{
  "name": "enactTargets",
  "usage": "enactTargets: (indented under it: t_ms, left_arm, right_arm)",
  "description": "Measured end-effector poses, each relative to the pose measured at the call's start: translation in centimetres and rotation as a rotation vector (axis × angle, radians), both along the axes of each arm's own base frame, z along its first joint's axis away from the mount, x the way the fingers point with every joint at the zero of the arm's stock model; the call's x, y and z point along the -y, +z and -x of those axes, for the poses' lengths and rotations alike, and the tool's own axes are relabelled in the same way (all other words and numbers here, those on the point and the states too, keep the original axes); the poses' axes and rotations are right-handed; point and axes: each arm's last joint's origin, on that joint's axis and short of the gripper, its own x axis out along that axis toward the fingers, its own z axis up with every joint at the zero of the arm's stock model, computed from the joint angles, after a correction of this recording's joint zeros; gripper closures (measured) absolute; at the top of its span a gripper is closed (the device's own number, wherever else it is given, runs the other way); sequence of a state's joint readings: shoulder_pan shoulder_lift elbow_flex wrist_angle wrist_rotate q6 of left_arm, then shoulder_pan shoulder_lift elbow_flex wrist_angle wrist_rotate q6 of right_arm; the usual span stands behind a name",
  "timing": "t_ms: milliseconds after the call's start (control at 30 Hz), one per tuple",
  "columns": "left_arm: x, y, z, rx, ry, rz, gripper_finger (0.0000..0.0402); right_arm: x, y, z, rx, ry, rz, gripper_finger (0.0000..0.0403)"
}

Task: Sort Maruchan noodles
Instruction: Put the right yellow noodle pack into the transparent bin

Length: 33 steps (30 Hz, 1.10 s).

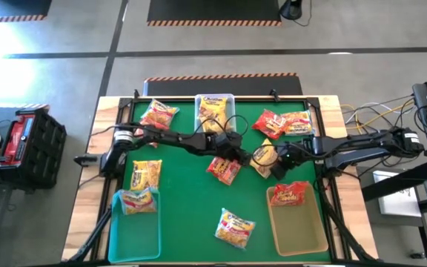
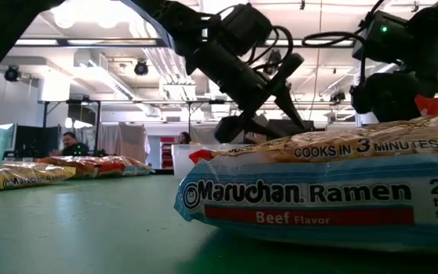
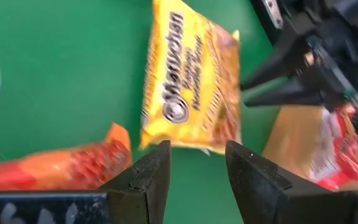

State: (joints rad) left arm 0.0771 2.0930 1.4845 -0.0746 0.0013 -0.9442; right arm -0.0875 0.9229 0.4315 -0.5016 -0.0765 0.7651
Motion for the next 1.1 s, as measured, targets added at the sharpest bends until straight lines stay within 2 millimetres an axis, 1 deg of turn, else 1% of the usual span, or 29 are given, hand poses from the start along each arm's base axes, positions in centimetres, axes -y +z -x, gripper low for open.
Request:
enactTargets:
  t_ms: [100,233,433,533,667,767,867,1000,1100]
  left_arm:
    - [0.2,-0.4,-0.2,0.003,0.019,0.015,0.0265]
    - [0.1,-1.6,-0.7,0.007,0.053,0.044,0.0265]
    - [0.1,-2.3,-2.7,0.048,0.031,0.063,0.0265]
    - [-0.1,-1.8,-3.9,0.08,-0.001,0.044,0.0265]
    - [-0.2,-0.5,-5.3,0.112,-0.059,0.023,0.0265]
    - [-0.2,0.1,-5.8,0.058,-0.071,-0.011,0.0265]
    - [-0.1,1.1,-5.9,0.003,-0.022,-0.1,0.0265]
    - [-0.3,2.1,-6.0,-0.017,0.009,-0.19,0.0265]
    - [-0.9,2.6,-6.2,-0.007,0.026,-0.235,0.0265]
  right_arm:
    - [0.1,-0.5,-0.1,-0.004,-0.012,0.021,0.0321]
    - [0.1,-1.3,-0.2,-0.012,-0.011,0.025,0.0321]
    - [0.1,-2.6,0.4,-0.036,0.035,0.048,0.0321]
    - [0.0,-3.4,1.0,-0.066,0.066,0.059,0.0321]
    - [0.0,-4.6,2.0,-0.121,0.077,0.095,0.0321]
    - [0.0,-5.1,2.4,-0.128,0.086,0.107,0.0324]
    - [0.0,-5.5,2.7,-0.134,0.095,0.121,0.033]
    - [0.0,-5.4,2.7,-0.12,0.114,0.132,0.0336]
    - [0.0,-4.5,2.2,-0.083,0.123,0.119,0.0339]
